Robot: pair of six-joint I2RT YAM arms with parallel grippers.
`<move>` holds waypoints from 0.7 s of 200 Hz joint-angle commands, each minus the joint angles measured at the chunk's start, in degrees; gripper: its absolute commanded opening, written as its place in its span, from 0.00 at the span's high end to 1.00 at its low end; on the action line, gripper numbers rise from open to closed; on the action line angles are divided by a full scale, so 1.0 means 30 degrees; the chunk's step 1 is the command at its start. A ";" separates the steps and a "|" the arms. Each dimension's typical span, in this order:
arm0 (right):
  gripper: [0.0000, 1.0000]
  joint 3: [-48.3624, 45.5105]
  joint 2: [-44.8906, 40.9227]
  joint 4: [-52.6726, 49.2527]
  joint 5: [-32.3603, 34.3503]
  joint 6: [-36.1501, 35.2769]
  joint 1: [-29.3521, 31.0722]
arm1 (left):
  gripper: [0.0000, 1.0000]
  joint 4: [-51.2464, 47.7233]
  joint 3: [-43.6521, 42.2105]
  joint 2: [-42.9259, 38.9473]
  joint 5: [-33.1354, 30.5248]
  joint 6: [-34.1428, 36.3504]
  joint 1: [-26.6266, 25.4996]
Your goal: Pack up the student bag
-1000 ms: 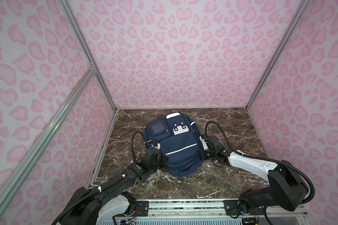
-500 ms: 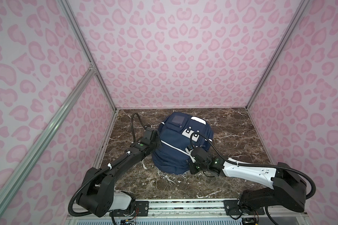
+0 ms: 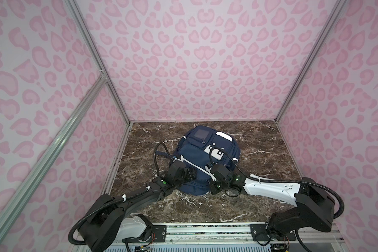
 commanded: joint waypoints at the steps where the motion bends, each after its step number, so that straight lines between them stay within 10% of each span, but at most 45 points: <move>1: 1.00 -0.0333 -0.0321 0.0177 0.0757 -0.0490 -0.0162 | 0.53 0.0449 0.1284 0.2011 -0.0583 0.0640 -0.0016; 20: 1.00 -0.0808 -0.0740 -0.0046 0.0583 -0.0849 -0.1281 | 0.96 -0.0268 0.1483 0.3717 -0.0265 0.0721 -0.0066; 112: 1.00 0.0802 -0.0933 -0.1453 0.2911 -0.2348 -0.6647 | 0.97 0.0512 -0.0253 0.2226 0.0514 -0.1401 -0.4028; 140: 0.86 0.0537 -0.1251 -0.1296 0.2311 -0.2320 -0.6619 | 0.76 0.0705 0.0808 0.2274 0.0428 -0.1535 -0.4784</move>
